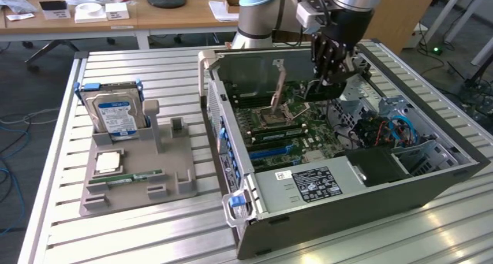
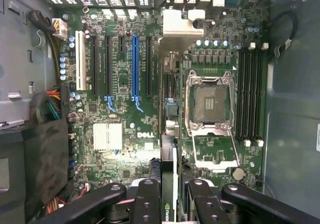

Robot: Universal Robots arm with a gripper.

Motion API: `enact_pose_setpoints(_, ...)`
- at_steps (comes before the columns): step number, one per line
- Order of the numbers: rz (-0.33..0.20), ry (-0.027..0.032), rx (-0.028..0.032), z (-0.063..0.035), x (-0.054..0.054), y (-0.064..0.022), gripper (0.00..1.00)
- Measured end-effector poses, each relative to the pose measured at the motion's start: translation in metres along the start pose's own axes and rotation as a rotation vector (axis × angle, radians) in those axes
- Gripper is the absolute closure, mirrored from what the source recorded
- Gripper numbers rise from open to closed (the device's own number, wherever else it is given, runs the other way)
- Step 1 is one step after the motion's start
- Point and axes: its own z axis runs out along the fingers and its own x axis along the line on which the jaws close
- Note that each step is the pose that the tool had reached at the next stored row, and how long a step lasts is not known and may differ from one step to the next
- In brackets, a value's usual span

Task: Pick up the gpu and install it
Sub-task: 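Insert the gpu into the slot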

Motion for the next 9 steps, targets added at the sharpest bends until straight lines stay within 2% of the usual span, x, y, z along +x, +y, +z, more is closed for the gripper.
enact_pose_setpoints(9, -0.003, 0.0001, -0.0002, 0.011, 0.001, 0.0048, 0.74)
